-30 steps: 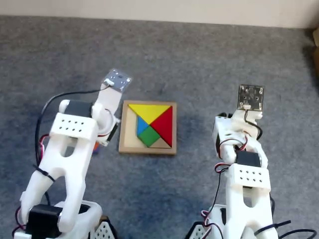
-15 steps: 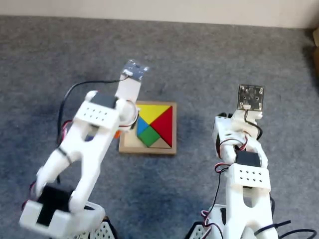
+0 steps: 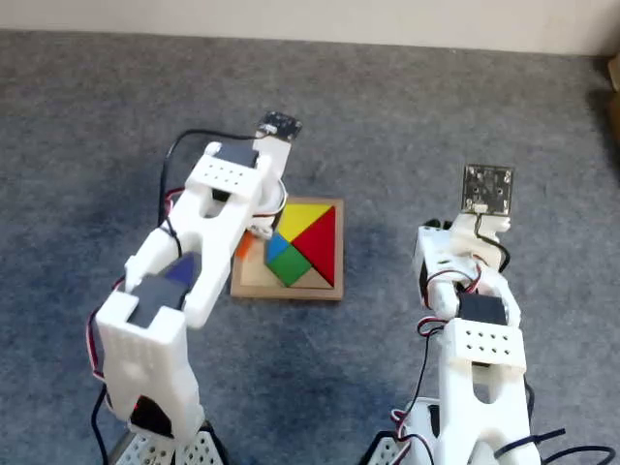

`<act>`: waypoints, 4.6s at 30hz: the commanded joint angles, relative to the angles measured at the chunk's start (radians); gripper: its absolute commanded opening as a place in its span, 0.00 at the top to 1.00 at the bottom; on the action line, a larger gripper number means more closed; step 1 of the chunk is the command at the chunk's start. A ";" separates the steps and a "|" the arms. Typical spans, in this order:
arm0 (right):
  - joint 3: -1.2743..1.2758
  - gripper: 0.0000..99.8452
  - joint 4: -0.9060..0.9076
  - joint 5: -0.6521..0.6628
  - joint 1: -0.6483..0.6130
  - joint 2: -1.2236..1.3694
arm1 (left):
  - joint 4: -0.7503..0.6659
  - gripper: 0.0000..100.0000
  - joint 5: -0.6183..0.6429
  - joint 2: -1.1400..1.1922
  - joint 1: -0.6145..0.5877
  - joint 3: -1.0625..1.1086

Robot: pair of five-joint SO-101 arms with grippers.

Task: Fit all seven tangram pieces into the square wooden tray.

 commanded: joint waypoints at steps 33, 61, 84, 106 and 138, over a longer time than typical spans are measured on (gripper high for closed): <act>-0.002 0.94 -0.025 -0.003 -0.012 -0.030 | 0.121 0.79 0.044 -0.042 -0.077 -0.108; -0.002 0.94 -0.025 -0.003 -0.013 -0.030 | 0.130 0.79 0.003 0.097 -0.142 -0.194; -0.002 0.94 -0.025 -0.003 -0.013 -0.030 | 0.213 0.80 0.075 0.203 -0.211 -0.493; -0.002 0.94 -0.025 -0.003 -0.013 -0.030 | 0.437 0.80 -0.103 -0.077 -0.403 -0.248; -0.002 0.94 -0.025 -0.003 -0.013 -0.028 | -0.109 0.80 -0.623 -0.309 -0.453 0.524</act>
